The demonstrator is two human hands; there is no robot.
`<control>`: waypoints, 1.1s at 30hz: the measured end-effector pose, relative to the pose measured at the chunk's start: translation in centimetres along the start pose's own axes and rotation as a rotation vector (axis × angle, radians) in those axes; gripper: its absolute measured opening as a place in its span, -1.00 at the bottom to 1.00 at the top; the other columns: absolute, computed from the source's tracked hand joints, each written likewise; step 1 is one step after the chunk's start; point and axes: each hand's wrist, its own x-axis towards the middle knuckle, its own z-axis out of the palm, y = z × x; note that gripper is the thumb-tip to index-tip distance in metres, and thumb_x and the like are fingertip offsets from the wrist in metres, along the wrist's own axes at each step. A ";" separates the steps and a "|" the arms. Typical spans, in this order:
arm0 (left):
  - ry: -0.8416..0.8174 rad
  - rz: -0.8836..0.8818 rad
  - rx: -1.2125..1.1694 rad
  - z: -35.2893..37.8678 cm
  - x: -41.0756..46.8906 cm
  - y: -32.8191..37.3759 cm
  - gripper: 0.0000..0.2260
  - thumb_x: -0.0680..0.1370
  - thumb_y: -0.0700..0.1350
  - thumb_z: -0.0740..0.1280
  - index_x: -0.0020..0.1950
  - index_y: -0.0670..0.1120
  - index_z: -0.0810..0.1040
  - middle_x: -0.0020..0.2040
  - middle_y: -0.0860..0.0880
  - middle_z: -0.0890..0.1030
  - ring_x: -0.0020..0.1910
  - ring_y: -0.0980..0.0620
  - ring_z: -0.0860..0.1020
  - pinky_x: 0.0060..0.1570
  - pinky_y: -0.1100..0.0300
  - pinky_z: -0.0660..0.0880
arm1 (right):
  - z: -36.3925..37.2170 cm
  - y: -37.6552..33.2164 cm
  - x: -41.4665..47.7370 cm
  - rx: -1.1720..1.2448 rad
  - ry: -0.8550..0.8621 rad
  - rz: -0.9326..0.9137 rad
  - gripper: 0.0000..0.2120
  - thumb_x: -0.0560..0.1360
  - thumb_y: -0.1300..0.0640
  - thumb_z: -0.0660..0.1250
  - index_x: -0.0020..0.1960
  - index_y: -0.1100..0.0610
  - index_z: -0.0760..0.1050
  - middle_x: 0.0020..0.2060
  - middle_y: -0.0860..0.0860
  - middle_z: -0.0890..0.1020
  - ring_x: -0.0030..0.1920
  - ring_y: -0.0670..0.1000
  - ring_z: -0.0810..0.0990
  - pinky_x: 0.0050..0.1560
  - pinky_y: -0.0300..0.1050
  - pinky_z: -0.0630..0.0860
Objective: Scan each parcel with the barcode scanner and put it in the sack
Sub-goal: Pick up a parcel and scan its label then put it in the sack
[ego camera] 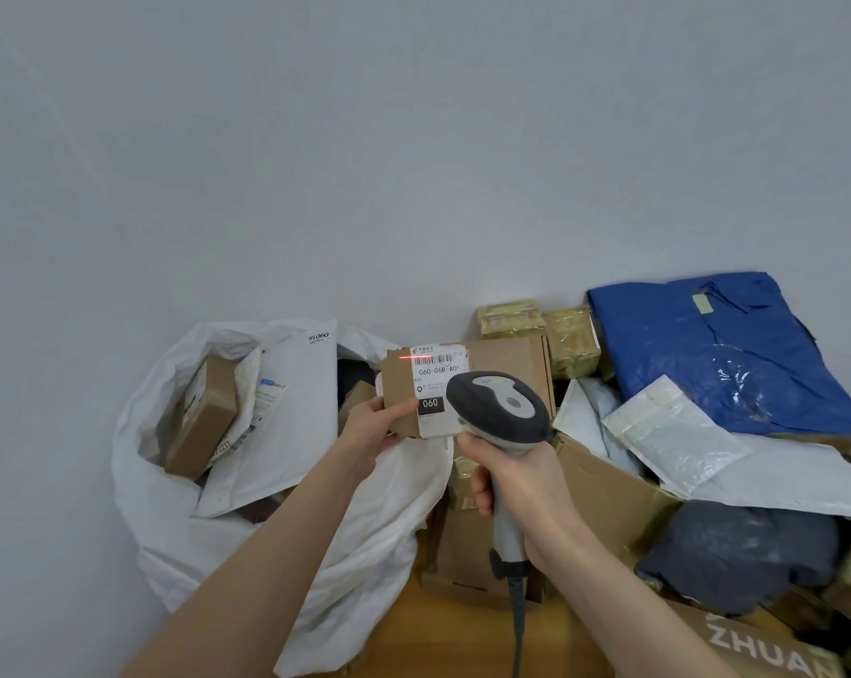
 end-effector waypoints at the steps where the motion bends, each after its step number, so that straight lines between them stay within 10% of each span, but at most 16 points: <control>1: 0.004 -0.002 0.006 0.0 0.0 0.0 -0.53 0.45 -0.15 0.49 0.31 -0.22 0.49 0.10 -0.13 0.65 0.10 -0.07 0.60 0.05 0.11 0.57 | 0.0 0.0 0.0 -0.005 -0.005 0.000 -0.79 0.47 0.14 0.45 -0.29 0.21 0.57 -0.54 0.04 0.55 -0.57 -0.05 0.47 -0.50 -0.22 0.43; 12: 0.056 -0.002 0.033 -0.4 -0.3 0.7 -0.55 0.45 -0.12 0.49 0.29 -0.23 0.50 0.09 -0.14 0.65 0.09 -0.08 0.61 0.09 0.08 0.57 | 0.8 -0.3 1.0 0.015 -0.064 -0.010 -0.83 0.50 0.16 0.43 -0.21 0.22 0.55 -0.50 0.06 0.57 -0.54 -0.04 0.47 -0.46 -0.19 0.45; 20: 0.266 0.077 -0.052 -7.7 -0.8 6.3 -0.79 0.48 -0.14 0.46 0.02 -0.19 0.52 -0.11 -0.08 0.65 -0.18 0.03 0.64 -0.39 0.26 0.57 | 4.0 -2.3 5.9 0.100 -0.074 0.037 -0.86 0.48 0.14 0.44 -0.01 0.17 0.56 -0.42 0.07 0.66 -0.52 -0.06 0.50 -0.42 -0.17 0.48; 25: 0.438 0.083 0.033 -15.3 -0.3 9.1 -0.69 0.51 -0.15 0.43 0.22 -0.18 0.50 0.03 -0.12 0.63 -0.15 -0.04 0.61 -0.45 0.19 0.59 | 7.6 -2.2 8.9 0.134 -0.073 0.088 -0.87 0.48 0.14 0.44 -0.07 0.19 0.55 -0.47 0.06 0.64 -0.56 -0.09 0.50 -0.50 -0.24 0.49; 30: 0.612 0.201 1.211 -16.3 1.5 8.2 -0.39 0.44 0.01 0.47 0.40 -0.16 0.35 0.33 -0.20 0.43 0.29 -0.17 0.41 0.14 0.01 0.42 | 10.1 -1.0 10.5 0.127 -0.065 0.125 -0.85 0.46 0.16 0.45 -0.08 0.21 0.54 -0.46 0.08 0.64 -0.57 -0.07 0.48 -0.48 -0.21 0.48; 33: 0.387 0.286 1.562 -13.2 2.9 7.5 -0.48 0.50 0.20 0.31 0.39 -0.01 0.41 0.37 -0.10 0.42 0.36 -0.14 0.35 0.31 -0.03 0.33 | 10.9 -0.4 11.1 0.129 -0.044 0.137 -0.84 0.46 0.16 0.45 -0.05 0.22 0.54 -0.44 0.10 0.64 -0.56 -0.05 0.48 -0.48 -0.20 0.47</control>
